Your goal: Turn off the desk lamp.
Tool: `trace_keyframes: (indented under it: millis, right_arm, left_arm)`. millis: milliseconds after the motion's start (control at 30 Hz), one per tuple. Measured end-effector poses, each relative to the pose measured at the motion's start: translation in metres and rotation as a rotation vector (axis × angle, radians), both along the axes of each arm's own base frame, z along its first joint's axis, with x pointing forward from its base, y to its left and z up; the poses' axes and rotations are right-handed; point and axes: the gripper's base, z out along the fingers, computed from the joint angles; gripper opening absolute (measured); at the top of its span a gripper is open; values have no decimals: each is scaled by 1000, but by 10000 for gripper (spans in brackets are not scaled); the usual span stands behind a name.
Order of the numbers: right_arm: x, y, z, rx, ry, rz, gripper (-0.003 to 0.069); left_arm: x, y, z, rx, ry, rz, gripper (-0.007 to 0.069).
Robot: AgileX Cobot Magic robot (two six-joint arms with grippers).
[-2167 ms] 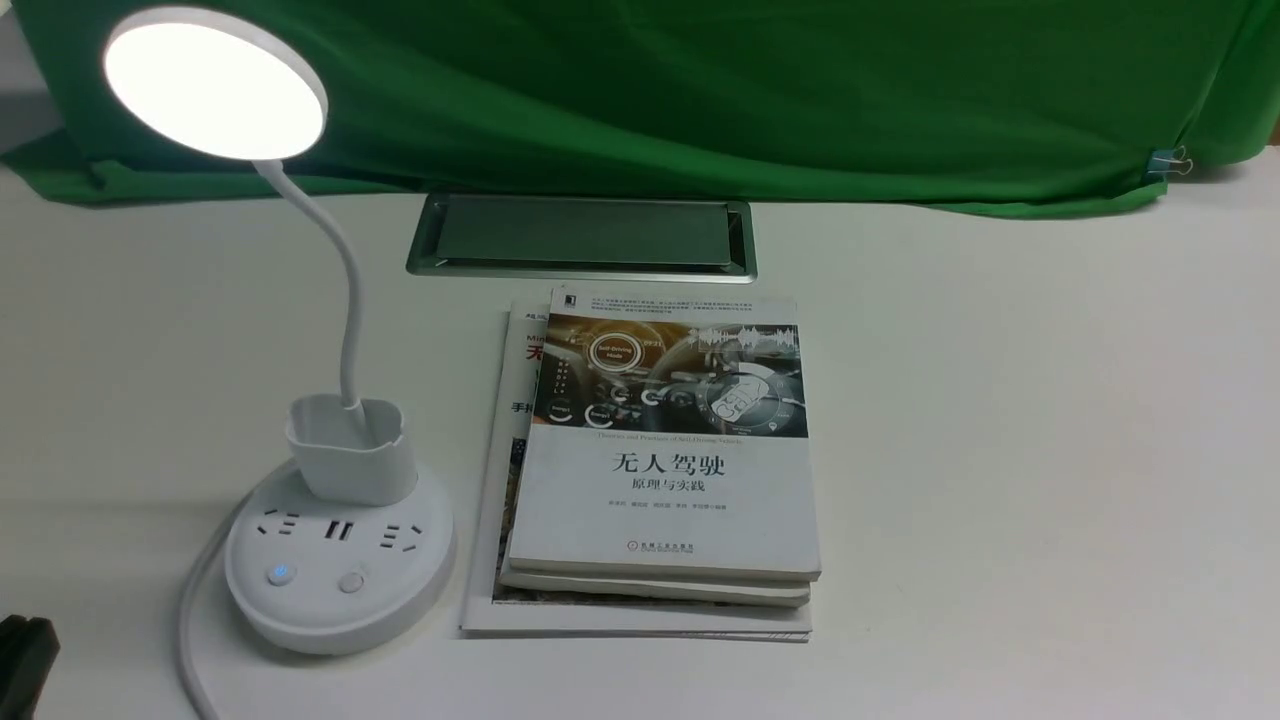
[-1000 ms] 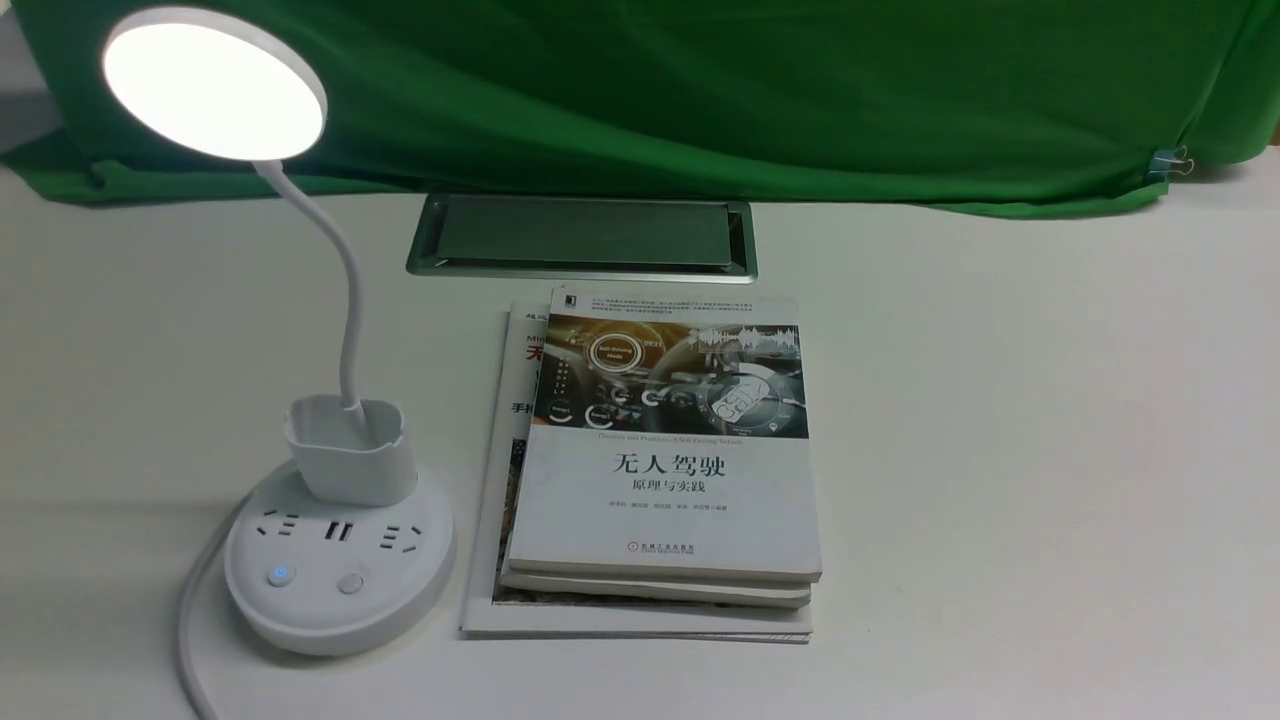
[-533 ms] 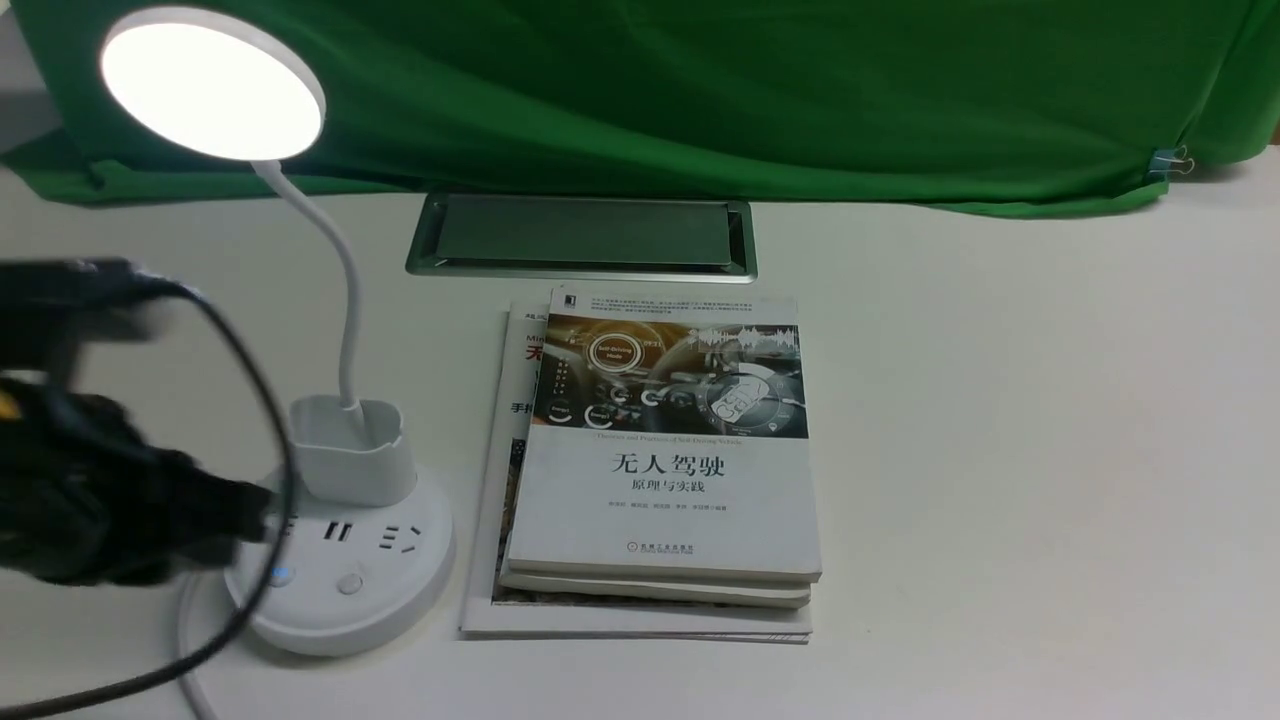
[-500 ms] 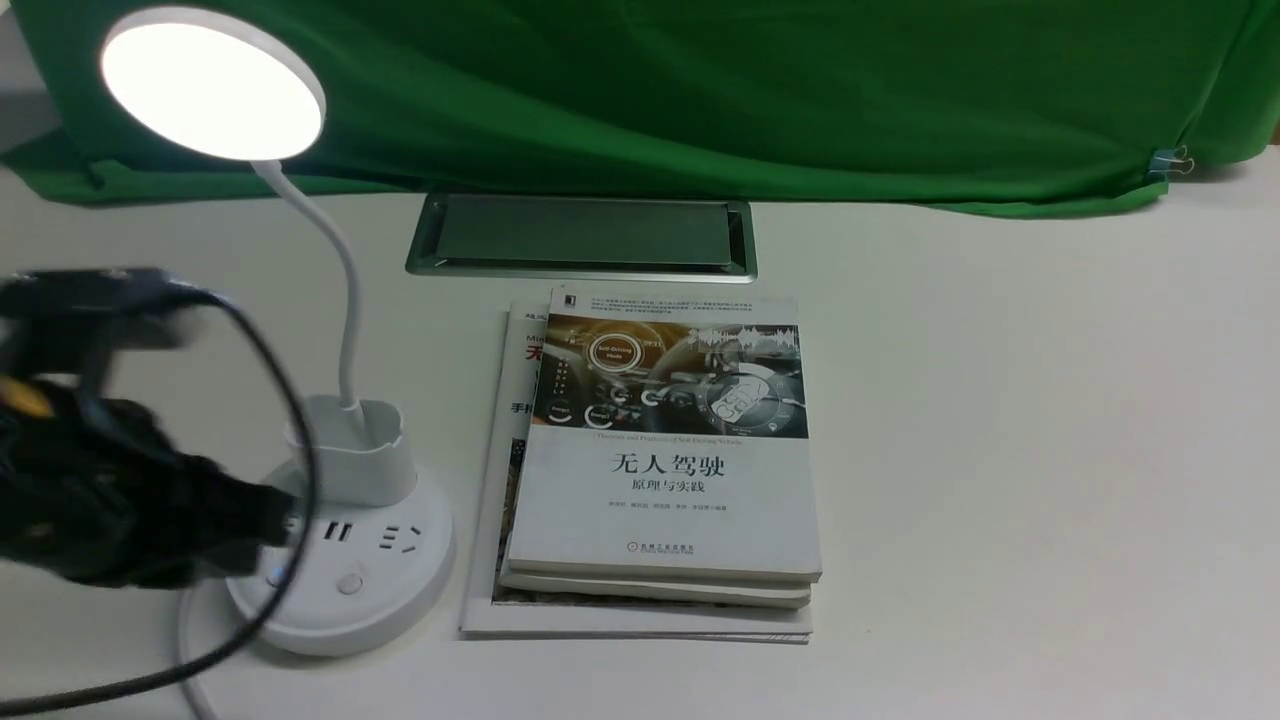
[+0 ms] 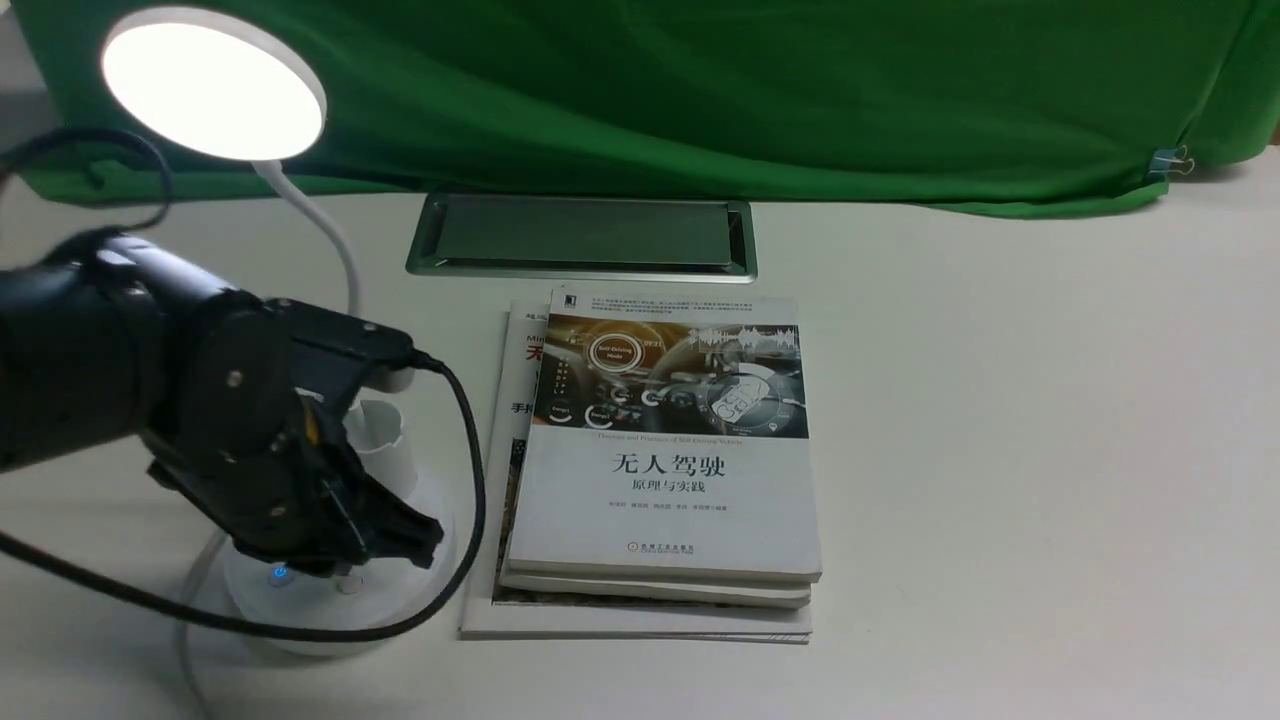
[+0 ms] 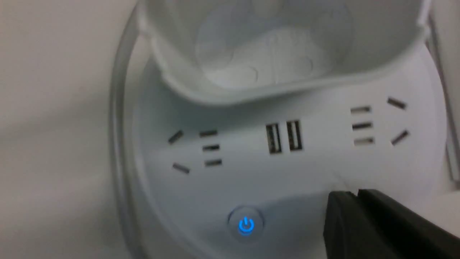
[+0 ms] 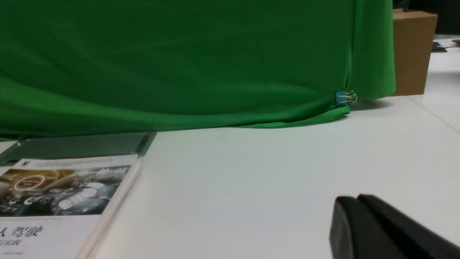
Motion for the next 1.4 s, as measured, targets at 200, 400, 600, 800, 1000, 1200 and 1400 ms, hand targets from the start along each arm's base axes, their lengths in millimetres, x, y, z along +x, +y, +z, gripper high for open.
trace_keyframes:
  millis: [200, 400, 600, 800, 1000, 1200, 1400]
  right_arm:
    - [0, 0, 0, 0, 0, 0, 35]
    - [0, 0, 0, 0, 0, 0, 35]
    - [0, 0, 0, 0, 0, 0, 35]
    - [0, 0, 0, 0, 0, 0, 35]
    - [0, 0, 0, 0, 0, 0, 35]
    - [0, 0, 0, 0, 0, 0, 35]
    - [0, 0, 0, 0, 0, 0, 35]
  left_arm:
    - [7, -4, -14, -1, 48, 1, 19]
    - [5, -2, -2, -7, 10, 2, 19]
    - [-3, 8, 18, -44, -75, 31, 19]
    - [-15, 9, -16, -85, -31, 54, 19]
    - [-13, 7, -23, -105, -51, 60, 19]
    - [-17, 8, -6, -109, -61, 62, 19]
    - [-35, 14, 51, -182, -232, 63, 19]
